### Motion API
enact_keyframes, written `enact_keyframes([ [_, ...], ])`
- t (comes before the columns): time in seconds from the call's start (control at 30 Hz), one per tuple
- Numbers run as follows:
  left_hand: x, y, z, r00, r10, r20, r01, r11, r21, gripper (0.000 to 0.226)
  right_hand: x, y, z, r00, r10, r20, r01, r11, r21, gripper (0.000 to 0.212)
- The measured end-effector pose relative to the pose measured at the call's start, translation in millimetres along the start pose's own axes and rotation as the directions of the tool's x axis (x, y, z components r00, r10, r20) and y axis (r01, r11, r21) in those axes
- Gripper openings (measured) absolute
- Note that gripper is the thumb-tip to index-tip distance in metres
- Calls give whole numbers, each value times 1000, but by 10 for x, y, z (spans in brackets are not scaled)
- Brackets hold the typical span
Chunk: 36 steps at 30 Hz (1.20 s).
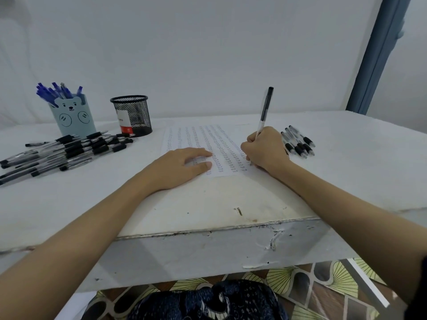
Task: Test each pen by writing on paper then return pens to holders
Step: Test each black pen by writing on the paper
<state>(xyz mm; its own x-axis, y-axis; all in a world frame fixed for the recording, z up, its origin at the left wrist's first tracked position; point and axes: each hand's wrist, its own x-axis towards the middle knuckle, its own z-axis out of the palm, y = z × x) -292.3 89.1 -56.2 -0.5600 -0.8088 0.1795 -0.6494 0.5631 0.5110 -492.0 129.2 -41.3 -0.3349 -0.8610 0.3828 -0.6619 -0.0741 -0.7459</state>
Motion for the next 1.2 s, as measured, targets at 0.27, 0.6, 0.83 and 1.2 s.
enact_keyframes([
  [0.27, 3, 3, 2, 1000, 7, 2, -7, 1000, 23, 39, 22, 24, 14, 1000, 17, 9, -17, 1000, -6, 34],
  [0.6, 2, -4, 0, 1000, 12, 4, -12, 1000, 19, 39, 54, 69, 34, 1000, 12, -9, -12, 999, -35, 35],
  [0.83, 19, -23, 5, 1000, 13, 7, -14, 1000, 14, 37, 66, 87, 34, 999, 24, -26, -25, 999, -45, 37],
  [1.2, 13, -19, 3, 1000, 16, 5, -16, 1000, 15, 38, 62, 77, 33, 998, 41, -50, -43, 999, -27, 30],
])
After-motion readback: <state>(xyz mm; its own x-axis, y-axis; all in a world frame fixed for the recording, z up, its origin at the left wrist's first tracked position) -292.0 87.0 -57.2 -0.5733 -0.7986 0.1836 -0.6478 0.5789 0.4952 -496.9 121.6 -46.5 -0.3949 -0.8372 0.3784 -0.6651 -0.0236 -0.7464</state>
